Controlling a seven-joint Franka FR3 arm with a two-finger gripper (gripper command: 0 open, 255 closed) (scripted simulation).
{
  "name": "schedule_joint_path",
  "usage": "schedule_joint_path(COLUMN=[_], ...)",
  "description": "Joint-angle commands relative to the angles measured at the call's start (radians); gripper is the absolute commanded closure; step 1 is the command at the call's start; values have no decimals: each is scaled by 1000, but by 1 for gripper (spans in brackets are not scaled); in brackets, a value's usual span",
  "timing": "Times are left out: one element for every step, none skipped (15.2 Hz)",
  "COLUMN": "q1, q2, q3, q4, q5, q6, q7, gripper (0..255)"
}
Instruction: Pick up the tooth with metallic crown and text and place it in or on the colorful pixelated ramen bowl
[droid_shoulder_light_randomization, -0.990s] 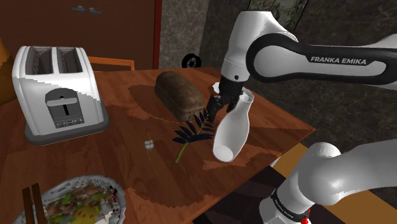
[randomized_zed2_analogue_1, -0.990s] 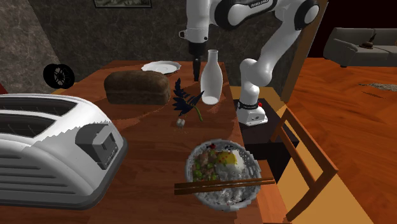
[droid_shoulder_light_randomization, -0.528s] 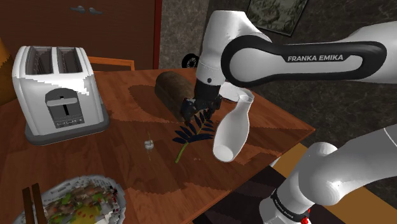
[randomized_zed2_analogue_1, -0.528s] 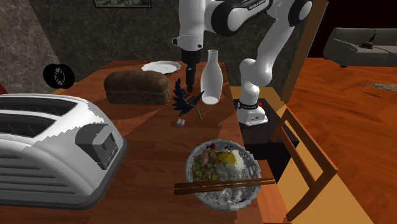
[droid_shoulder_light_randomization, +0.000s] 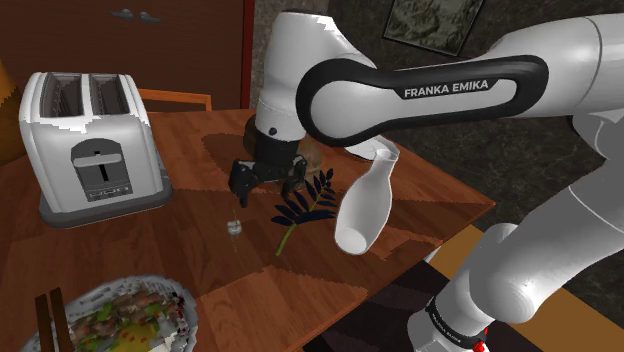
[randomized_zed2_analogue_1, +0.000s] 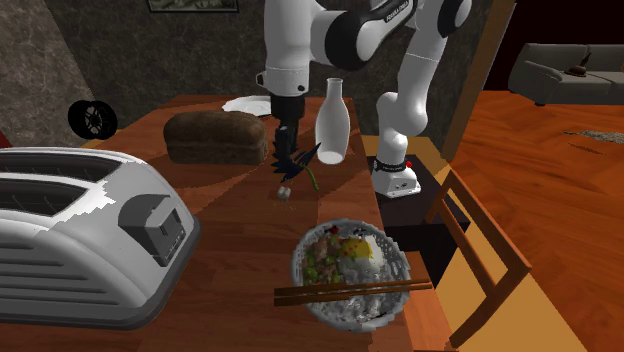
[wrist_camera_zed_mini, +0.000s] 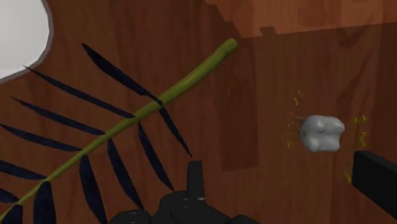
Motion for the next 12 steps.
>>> schedule_joint_path(q1=[1, 5, 9, 12, 13, 14, 15, 16, 16, 17, 18, 18], q2=[70, 106, 143, 157, 161, 166, 171, 176, 182, 187, 197, 197], q3=[28, 41, 54, 57, 58, 58, 59, 60, 61, 62, 63, 63], q4=[62, 94, 127, 140, 131, 122, 114, 105, 97, 89, 77, 77], q5=[-25, -41, -60, -67, -69, -72, -75, -78, -81, -84, -90, -90], q6=[15, 21, 27, 28, 41, 54, 67, 80, 93, 105, 125, 125], q7=[58, 88, 119, 131, 132, 134, 136, 139, 141, 143, 147, 147], gripper=[0, 0, 0, 0, 0, 0, 0, 0, 0, 0, 0, 0])
